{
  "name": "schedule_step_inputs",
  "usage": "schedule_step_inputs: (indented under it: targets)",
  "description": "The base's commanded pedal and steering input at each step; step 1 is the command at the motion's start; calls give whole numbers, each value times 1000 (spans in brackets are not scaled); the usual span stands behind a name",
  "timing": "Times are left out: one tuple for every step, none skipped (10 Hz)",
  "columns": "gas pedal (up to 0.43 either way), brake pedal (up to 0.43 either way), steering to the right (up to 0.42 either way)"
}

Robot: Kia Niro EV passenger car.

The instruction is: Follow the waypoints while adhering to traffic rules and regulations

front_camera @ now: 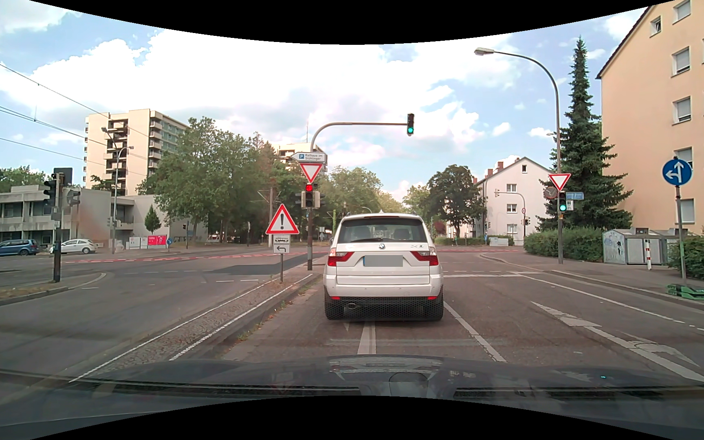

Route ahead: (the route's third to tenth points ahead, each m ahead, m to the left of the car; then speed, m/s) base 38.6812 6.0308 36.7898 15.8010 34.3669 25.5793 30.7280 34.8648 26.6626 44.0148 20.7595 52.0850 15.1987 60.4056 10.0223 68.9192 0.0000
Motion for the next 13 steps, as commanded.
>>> schedule_step_inputs:
  targets:
    - [0, 274, -4]
    - [0, 274, -4]
    - [0, 274, -4]
    - [0, 274, -4]
    - [0, 274, -4]
    - [0, 274, -4]
    - [0, 274, -4]
    - [0, 274, -4]
    - [0, 274, -4]
    - [0, 274, -4]
    - [0, 274, -4]
    - [0, 280, -4]
    - [0, 280, -4]
